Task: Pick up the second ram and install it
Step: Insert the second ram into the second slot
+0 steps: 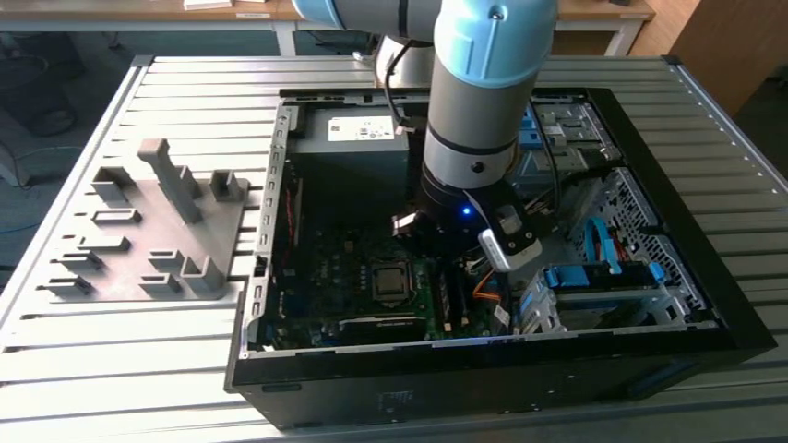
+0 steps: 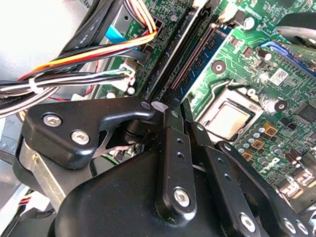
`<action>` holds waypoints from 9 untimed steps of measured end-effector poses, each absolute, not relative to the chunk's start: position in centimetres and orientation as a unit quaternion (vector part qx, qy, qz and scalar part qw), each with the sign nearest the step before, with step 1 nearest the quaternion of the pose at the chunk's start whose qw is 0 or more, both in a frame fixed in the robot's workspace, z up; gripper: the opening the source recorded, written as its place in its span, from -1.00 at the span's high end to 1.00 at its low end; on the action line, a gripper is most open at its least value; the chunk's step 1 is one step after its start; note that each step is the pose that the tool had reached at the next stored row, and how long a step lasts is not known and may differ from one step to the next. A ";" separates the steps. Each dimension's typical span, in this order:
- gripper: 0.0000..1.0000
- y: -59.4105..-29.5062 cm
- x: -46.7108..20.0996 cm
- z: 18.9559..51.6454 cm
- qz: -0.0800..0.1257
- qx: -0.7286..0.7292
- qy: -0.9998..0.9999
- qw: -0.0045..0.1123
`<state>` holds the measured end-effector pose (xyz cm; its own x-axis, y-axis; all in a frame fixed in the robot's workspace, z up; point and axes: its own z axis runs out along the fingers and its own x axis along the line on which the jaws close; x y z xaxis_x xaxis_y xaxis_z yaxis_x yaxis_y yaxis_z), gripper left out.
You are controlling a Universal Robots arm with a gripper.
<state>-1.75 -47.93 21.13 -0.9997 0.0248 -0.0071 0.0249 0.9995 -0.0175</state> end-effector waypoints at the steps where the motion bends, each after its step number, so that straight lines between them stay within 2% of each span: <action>1: 0.73 -47.9 -1.8 21.1 -0.009 0.012 1.000 0.003; 9: 0.73 -47.9 -1.8 20.7 -0.009 0.012 1.000 0.003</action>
<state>-1.76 -47.94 20.73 -0.9997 0.0248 -0.0068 0.0250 0.9995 -0.0179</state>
